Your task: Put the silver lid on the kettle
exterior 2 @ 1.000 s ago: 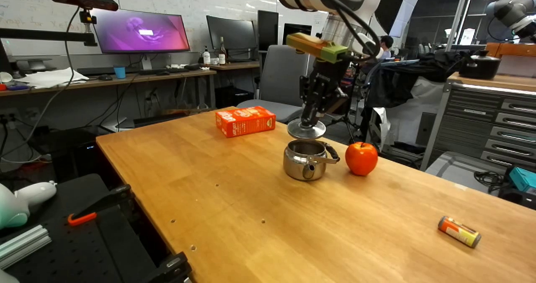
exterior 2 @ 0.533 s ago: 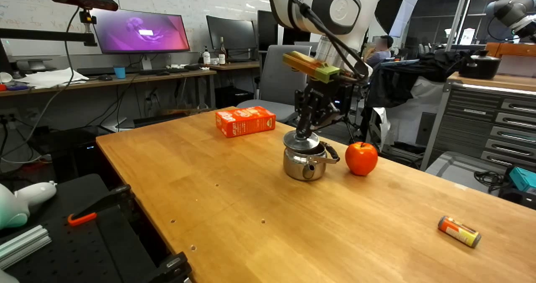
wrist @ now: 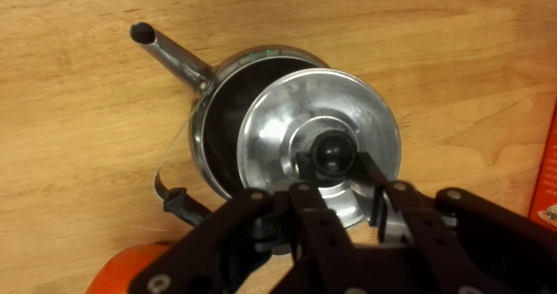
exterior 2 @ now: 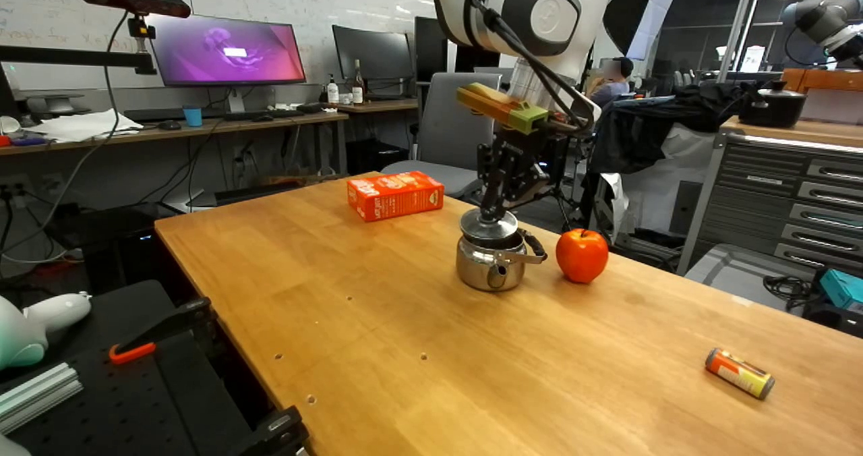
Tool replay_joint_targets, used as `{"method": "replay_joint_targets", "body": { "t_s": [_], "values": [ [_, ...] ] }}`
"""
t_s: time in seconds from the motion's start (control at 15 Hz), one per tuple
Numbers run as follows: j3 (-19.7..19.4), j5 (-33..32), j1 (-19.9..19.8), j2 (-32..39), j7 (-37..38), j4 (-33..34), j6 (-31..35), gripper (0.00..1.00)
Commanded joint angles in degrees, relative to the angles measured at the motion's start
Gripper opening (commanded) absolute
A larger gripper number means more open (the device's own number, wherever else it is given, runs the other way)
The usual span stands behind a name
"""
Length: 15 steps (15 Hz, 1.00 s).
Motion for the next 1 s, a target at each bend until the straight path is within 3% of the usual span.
{"method": "replay_joint_targets", "body": {
  "t_s": [0.0, 0.93],
  "values": [
    [0.6, 1.4, -0.9, 0.4, -0.2, 0.9, -0.1, 0.07],
    [0.3, 1.9, -2.9, 1.0, -0.3, 1.0, -1.3, 0.07]
  ]
}}
